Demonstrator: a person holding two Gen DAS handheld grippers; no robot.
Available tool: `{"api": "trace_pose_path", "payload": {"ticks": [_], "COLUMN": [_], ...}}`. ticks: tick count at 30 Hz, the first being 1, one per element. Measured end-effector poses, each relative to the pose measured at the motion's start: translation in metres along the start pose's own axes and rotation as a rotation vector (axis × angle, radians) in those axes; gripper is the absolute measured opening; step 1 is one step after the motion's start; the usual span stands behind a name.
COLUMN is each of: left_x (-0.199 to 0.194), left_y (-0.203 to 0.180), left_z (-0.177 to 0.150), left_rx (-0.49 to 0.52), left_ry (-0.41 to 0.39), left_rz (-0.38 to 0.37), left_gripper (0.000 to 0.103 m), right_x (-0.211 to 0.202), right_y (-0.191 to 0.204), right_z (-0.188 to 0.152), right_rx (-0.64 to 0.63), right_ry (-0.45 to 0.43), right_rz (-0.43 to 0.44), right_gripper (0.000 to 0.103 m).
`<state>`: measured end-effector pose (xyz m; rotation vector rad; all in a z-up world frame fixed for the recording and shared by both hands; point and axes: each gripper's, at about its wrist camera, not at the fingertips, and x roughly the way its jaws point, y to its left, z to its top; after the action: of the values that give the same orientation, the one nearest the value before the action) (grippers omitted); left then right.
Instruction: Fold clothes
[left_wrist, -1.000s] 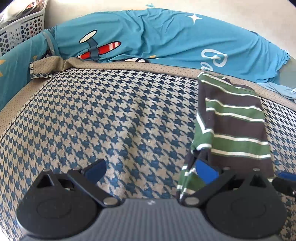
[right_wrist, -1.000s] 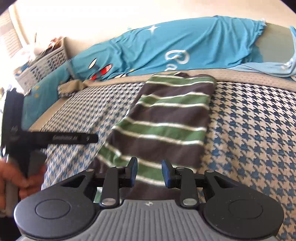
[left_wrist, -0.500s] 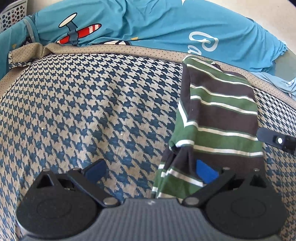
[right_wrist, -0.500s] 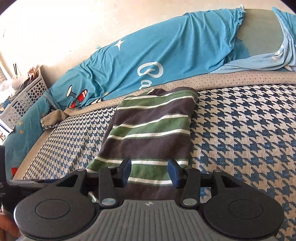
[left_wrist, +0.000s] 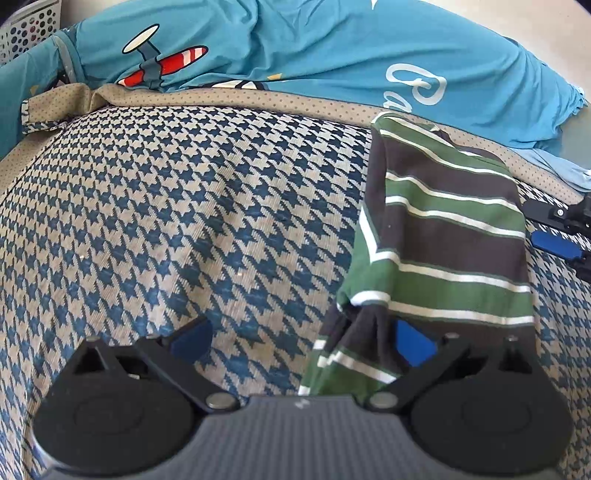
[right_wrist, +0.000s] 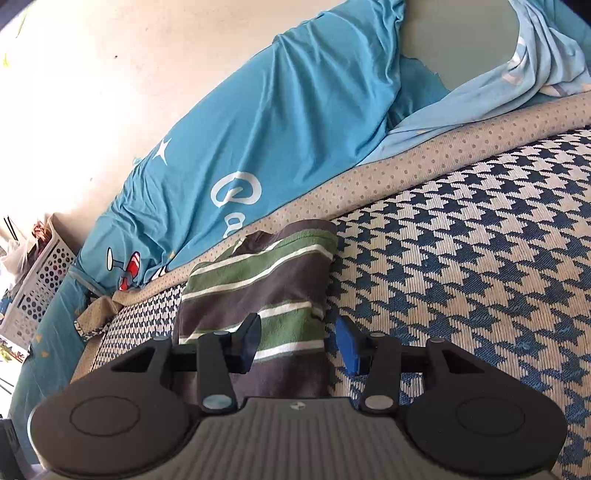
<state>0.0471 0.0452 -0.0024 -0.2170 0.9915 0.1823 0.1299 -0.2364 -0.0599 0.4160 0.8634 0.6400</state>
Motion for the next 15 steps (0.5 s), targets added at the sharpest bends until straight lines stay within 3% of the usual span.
{"api": "trace_pose_path", "payload": {"ticks": [8, 15], "left_x": [0.003, 0.005], "left_y": [-0.001, -0.003], "left_z": [-0.003, -0.004], "left_rx": [-0.001, 0.007], "left_ry": [0.004, 0.005], "left_rz": [0.011, 0.018], "left_gripper": [0.103, 0.103], "right_x": [0.021, 0.035], "right_y": [-0.010, -0.024], "right_z": [0.009, 0.014], "right_rx": [0.049, 0.109], "right_ry": [0.007, 0.003], "right_rz": [0.029, 0.116], "right_gripper": [0.046, 0.046]}}
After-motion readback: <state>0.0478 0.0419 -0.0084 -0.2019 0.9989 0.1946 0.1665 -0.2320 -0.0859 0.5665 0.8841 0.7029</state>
